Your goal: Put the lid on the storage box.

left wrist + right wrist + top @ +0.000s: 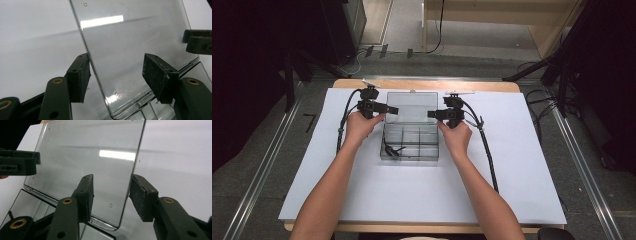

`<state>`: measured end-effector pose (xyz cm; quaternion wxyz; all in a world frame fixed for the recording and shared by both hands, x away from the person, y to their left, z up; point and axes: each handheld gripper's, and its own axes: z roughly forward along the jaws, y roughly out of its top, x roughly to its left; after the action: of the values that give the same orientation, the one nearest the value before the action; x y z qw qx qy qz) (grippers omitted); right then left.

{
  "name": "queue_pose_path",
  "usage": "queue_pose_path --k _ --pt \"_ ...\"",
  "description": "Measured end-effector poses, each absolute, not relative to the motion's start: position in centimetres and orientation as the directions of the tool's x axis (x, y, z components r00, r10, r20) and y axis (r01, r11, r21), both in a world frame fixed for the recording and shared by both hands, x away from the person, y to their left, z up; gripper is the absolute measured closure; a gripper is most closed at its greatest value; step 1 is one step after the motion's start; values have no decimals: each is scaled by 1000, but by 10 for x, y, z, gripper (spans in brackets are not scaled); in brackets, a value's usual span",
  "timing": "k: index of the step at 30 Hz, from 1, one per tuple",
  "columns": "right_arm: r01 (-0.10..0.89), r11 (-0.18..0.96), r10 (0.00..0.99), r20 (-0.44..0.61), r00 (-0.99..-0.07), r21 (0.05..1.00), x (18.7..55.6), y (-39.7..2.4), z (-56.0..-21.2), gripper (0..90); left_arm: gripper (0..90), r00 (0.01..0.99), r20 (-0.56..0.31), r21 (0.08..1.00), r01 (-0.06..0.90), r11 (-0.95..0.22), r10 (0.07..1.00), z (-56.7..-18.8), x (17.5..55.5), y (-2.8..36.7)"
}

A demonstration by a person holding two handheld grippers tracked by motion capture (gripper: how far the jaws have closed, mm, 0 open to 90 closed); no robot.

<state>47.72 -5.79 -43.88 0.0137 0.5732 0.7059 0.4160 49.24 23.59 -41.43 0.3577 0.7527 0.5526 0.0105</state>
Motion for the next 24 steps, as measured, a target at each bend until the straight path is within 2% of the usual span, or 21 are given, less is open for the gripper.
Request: queue_pose_path --k 24 --pt "732 91 827 359 -433 675 463 -57 -415 567 440 453 -345 626 763 -158 822 -391 472 240"
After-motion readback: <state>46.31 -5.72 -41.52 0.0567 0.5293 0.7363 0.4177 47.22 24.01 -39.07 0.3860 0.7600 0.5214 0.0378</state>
